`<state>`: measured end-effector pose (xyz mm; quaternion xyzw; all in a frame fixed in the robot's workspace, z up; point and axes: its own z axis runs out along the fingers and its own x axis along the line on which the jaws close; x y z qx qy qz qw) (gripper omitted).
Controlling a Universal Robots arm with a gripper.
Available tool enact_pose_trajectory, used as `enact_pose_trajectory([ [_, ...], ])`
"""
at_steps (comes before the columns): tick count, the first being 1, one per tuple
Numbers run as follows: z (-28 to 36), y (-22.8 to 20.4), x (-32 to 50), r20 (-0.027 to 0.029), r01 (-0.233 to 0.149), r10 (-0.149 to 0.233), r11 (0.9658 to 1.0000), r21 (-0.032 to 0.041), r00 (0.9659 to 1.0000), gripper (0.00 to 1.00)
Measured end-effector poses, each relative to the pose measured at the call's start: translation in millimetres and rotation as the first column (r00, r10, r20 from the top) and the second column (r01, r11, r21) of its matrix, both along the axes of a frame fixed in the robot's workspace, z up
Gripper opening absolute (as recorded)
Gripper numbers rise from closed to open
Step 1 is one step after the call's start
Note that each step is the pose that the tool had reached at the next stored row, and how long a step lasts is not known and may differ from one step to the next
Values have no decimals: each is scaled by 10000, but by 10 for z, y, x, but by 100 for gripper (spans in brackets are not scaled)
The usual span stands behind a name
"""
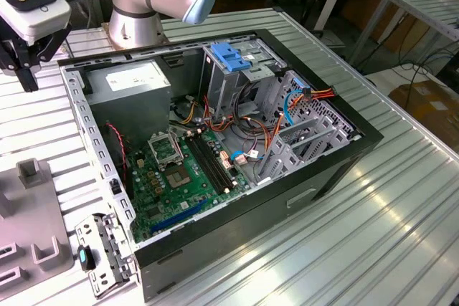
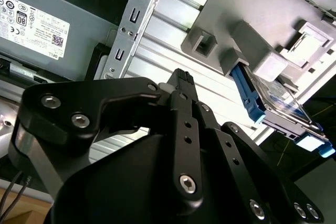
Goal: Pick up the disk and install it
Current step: 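Reach for the disk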
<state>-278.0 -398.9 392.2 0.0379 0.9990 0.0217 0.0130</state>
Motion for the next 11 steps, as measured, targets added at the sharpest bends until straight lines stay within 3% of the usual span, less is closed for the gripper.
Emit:
enact_pose_trajectory([
  [11,0,0,-65,0,0,0,10000,0,10000,11],
])
